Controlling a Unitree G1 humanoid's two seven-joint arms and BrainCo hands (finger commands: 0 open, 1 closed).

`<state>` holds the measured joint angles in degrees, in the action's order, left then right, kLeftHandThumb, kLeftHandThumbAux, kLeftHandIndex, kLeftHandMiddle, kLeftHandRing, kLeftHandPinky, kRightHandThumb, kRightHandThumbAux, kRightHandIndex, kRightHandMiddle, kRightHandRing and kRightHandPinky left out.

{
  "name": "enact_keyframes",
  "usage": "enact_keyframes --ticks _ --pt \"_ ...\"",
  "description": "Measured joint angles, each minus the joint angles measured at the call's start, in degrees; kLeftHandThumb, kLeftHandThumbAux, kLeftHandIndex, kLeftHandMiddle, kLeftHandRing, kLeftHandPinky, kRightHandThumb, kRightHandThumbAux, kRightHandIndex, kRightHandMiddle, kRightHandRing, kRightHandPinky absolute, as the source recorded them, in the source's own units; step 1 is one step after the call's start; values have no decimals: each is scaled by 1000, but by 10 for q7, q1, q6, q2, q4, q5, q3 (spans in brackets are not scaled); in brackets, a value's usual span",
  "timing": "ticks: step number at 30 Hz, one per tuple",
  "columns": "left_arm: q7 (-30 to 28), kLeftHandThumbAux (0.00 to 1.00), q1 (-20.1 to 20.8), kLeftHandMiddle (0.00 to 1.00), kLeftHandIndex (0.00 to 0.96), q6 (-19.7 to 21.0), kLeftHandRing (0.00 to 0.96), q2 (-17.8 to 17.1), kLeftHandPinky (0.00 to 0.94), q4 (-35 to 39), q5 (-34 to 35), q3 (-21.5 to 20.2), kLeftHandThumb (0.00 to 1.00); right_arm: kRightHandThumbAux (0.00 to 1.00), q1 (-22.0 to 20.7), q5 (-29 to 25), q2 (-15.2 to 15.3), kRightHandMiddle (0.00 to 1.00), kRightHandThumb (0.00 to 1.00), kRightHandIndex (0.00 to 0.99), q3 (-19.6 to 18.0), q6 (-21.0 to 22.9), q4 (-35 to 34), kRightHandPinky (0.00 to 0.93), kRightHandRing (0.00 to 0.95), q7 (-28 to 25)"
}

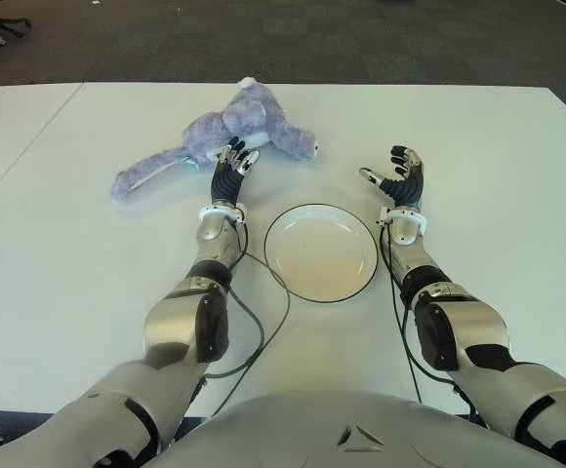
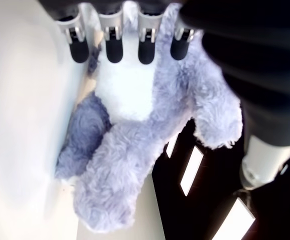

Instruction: Put the doll into the plate.

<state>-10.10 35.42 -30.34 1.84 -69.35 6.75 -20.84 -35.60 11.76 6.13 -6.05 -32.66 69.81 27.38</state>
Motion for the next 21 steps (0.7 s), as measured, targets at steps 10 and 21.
enact_keyframes --ticks 10,21 --pt "0 702 -17 52 0 -39 50 1 70 19 0 4 47 853 0 0 0 239 0 229 0 -1 0 189 211 -3" --pt "22 621 -28 41 0 -80 51 2 83 43 5 -10 96 866 0 0 -1 250 0 250 1 -1 -1 207 238 -2"
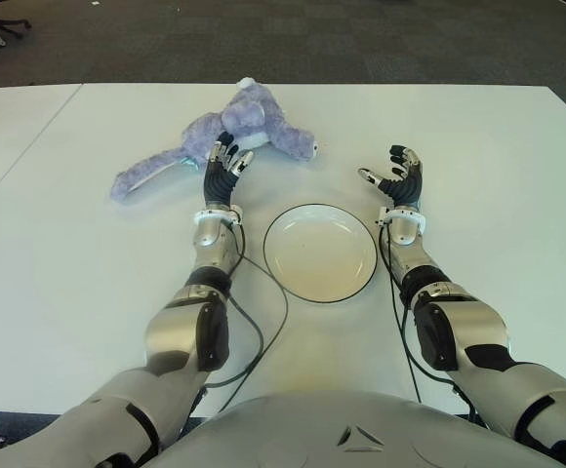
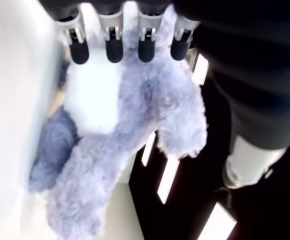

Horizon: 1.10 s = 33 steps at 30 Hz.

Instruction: Put the doll into the plate.

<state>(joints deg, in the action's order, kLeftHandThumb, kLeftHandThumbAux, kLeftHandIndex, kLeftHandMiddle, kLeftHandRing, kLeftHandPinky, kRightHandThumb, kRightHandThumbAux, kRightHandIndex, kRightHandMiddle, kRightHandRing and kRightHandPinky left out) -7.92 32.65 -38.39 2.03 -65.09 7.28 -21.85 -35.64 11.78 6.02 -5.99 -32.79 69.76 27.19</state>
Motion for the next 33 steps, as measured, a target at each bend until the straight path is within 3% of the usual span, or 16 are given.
enact_keyframes --ticks 12,20,26,33 --pt "45 565 -3 22 0 -73 30 -1 49 15 48 -50 138 839 0 0 -4 244 0 230 -1 0 0 198 224 0" --pt "99 532 -8 1 0 -147 8 -5 28 24 32 -43 137 857 0 0 -4 254 0 255 0 0 0 210 235 0" --pt "211 568 -22 0 0 -186 2 -23 25 34 -63 -3 150 871 -1 0 -5 245 0 247 0 0 0 197 225 1" --pt "367 599 -41 0 0 -196 0 -52 1 51 -177 52 206 875 -1 2 -6 235 0 254 1 0 1 214 220 12"
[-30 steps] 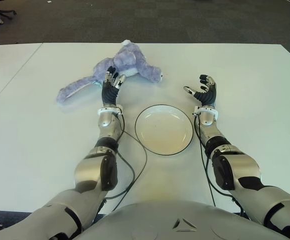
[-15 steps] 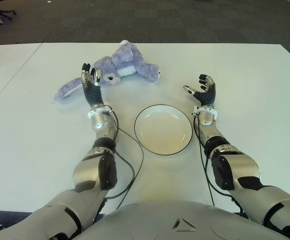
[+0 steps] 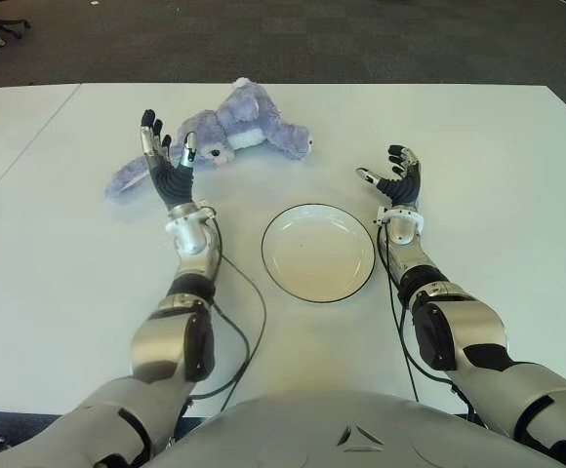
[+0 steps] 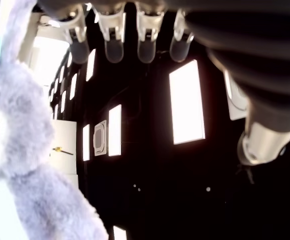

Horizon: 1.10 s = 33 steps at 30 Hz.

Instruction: Put the doll into the plate.

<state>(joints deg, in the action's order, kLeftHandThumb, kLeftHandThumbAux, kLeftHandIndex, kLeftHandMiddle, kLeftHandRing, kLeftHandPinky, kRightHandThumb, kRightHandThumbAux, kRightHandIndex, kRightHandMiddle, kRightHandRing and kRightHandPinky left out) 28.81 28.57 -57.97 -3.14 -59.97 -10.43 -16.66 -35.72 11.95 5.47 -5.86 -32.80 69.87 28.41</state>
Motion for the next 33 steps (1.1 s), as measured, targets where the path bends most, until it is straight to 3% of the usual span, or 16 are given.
enact_keyframes --ticks 7,19,25,33 --pt "129 569 -3 0 0 5 0 -22 0 9 -77 51 237 886 0 0 0 243 0 271 0 0 0 219 234 0" --pt "344 445 14 0 0 128 0 -122 16 -36 -246 178 178 887 -2 -1 -2 238 0 269 -1 0 0 216 233 -1" --pt "384 393 25 0 0 172 0 -165 0 -53 -281 225 185 886 -2 -2 -2 240 0 266 -4 0 0 216 234 -5" --pt "385 337 56 0 0 252 0 -206 0 -93 -323 292 175 876 -2 -3 0 258 0 276 -8 -1 0 216 246 -12"
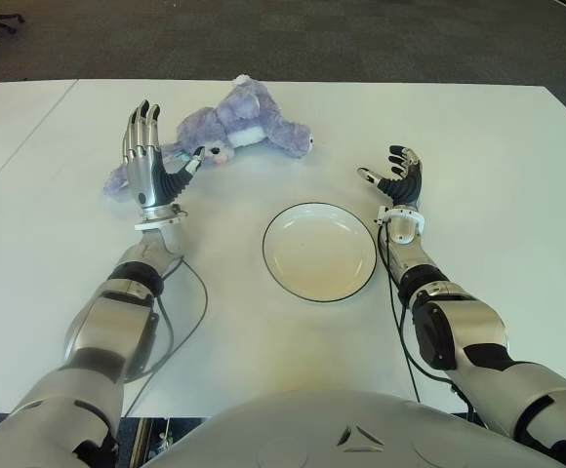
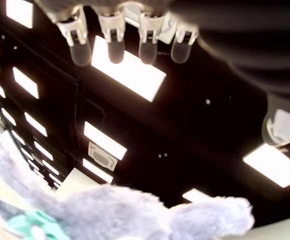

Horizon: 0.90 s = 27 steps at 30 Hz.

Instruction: Put the doll into the plate.

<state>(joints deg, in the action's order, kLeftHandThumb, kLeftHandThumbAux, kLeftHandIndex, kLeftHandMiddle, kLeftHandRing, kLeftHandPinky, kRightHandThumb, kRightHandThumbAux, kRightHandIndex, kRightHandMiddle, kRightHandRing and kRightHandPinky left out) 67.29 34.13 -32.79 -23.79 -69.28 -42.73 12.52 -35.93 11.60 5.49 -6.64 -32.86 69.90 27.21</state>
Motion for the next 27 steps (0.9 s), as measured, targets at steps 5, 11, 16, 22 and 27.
enact_keyframes --ticks 5,11,16,22,27 --pt "-31 316 23 0 0 59 0 -18 0 -27 -8 26 195 868 0 -1 0 262 0 271 -4 -1 0 225 247 -5" --pt "-84 320 58 0 0 124 0 -28 0 -47 -13 55 223 878 0 -1 0 267 0 285 -11 -3 0 246 257 -8" --pt "-125 340 87 0 0 161 0 -31 0 -53 -22 84 260 872 0 -2 0 267 0 278 -13 -3 0 216 247 -12" --pt "-174 327 118 0 0 181 0 -47 0 -57 -35 115 246 861 -1 -2 0 271 0 268 -13 -3 0 232 254 -14" --pt "-196 328 143 0 0 192 0 -68 0 -60 -58 153 215 862 -1 -2 0 277 0 264 -14 -4 0 242 266 -15"
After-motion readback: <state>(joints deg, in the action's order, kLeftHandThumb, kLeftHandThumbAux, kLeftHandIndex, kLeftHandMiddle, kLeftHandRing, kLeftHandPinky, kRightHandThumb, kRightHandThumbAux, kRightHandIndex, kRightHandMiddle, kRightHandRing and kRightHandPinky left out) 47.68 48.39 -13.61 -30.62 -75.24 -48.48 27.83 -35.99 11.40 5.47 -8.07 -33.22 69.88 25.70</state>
